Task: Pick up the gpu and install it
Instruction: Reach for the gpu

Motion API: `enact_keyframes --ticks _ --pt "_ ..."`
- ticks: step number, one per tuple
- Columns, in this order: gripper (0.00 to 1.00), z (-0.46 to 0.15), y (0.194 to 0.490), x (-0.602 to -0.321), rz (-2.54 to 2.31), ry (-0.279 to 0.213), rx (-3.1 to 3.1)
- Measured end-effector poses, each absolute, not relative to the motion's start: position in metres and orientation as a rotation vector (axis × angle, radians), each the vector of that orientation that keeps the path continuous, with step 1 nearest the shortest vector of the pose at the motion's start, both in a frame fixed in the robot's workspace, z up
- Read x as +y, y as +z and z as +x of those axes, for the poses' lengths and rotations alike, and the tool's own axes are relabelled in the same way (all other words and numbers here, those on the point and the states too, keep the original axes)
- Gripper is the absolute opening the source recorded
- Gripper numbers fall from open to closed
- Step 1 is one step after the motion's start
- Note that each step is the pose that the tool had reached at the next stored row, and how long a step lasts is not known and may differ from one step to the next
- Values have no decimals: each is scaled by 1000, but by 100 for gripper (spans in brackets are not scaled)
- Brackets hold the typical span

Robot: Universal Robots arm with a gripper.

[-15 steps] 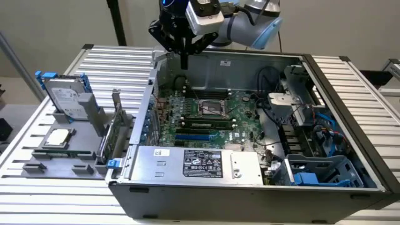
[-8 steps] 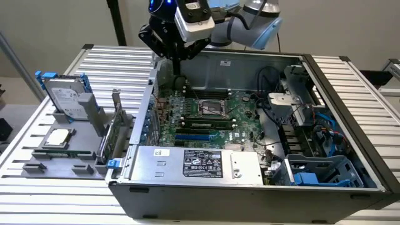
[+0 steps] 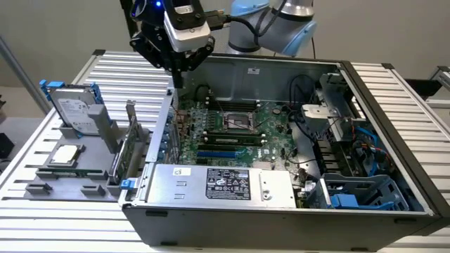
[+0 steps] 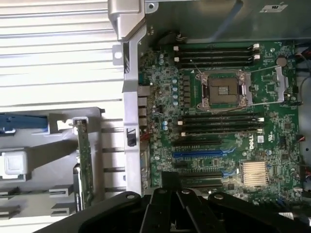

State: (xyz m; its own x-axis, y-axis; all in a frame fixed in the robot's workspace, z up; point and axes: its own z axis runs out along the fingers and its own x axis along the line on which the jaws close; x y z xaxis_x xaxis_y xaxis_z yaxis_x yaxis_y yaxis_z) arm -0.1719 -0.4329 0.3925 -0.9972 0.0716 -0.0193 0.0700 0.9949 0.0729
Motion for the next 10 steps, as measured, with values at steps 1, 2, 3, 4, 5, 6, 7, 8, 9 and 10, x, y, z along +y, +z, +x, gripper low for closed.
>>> enact_keyframes --ticks 1,2,3,4,5,6,7,8,9,10 --pt "0 -177 392 -434 111 113 3116" --pt "0 -181 392 -435 111 113 3116" --pt "0 -186 392 -436 111 113 3116" --pt "0 -190 392 -437 111 113 3116" --pt "0 -195 392 -438 110 113 3116" --pt "0 -199 391 -439 111 113 3116" --pt "0 -204 391 -440 111 113 3116" --pt "0 -209 390 -441 111 113 3116" --pt "0 -213 389 -442 111 113 3116" --pt "0 -218 388 -442 111 113 3116"
